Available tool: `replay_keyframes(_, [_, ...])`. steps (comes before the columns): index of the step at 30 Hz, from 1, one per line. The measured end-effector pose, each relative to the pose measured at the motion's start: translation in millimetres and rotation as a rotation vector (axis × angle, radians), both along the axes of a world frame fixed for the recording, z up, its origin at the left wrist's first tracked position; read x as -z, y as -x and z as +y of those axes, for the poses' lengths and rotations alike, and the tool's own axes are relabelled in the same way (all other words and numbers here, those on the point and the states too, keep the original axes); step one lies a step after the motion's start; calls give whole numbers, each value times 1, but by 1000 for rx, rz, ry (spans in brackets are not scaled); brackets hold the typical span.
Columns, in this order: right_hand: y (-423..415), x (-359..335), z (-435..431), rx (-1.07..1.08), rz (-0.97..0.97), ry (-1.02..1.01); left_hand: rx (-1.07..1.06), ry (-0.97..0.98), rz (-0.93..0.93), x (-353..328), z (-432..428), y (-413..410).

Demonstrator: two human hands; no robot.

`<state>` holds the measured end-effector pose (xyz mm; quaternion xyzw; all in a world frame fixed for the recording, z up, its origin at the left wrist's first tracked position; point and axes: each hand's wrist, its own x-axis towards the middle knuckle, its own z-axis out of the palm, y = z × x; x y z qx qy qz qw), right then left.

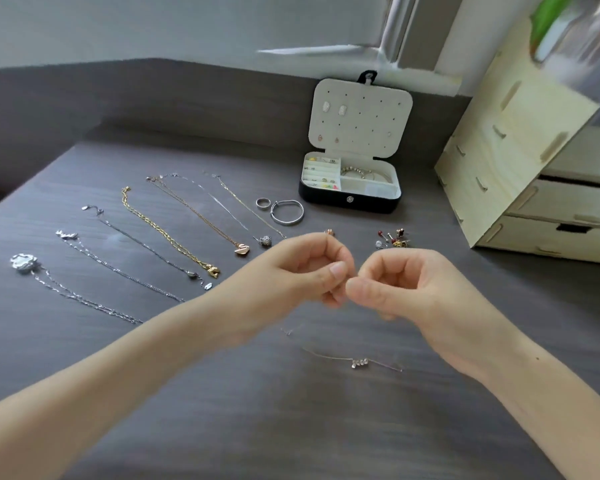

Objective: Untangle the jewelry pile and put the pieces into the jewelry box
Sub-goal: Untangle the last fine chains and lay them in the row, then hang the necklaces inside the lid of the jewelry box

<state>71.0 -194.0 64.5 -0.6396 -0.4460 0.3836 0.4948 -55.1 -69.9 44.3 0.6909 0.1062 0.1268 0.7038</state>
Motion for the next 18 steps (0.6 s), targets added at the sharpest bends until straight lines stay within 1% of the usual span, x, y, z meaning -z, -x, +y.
replay_keyframes(1, [-2, -10, 1, 19, -21, -26, -7, -74, 17, -9, 4, -3])
replay_keyframes(3, [-9, -33, 4, 61, -29, -103, -60, -295, 56, -27, 17, -15])
replay_keyframes(6, [-24, -65, 10, 113, -51, -219, -290, -578, 80, -48, 48, -46])
replay_keyframes(7, [-29, -74, 13, 127, -60, -254, -380, -697, 74, -52, 61, -60])
replay_keyframes(9, [-40, -91, 21, 143, -63, -318, -523, -996, 9, -53, 90, -91])
replay_keyframes(10, [-46, -99, 26, 141, -69, -339, -569, -1134, -32, -52, 104, -106])
replay_keyframes(12, [-57, -113, 38, 138, -97, -355, -607, -1351, -64, -47, 129, -135])
replay_keyframes(13, [-63, -118, 44, 145, -113, -359, -618, -1434, -65, -44, 139, -147])
replay_keyframes(15, [-77, -127, 58, 178, -142, -377, -624, -1532, -45, -39, 154, -169])
replay_keyframes(18, [-98, -134, 79, 242, -192, -389, -632, -1588, -49, -35, 162, -194])
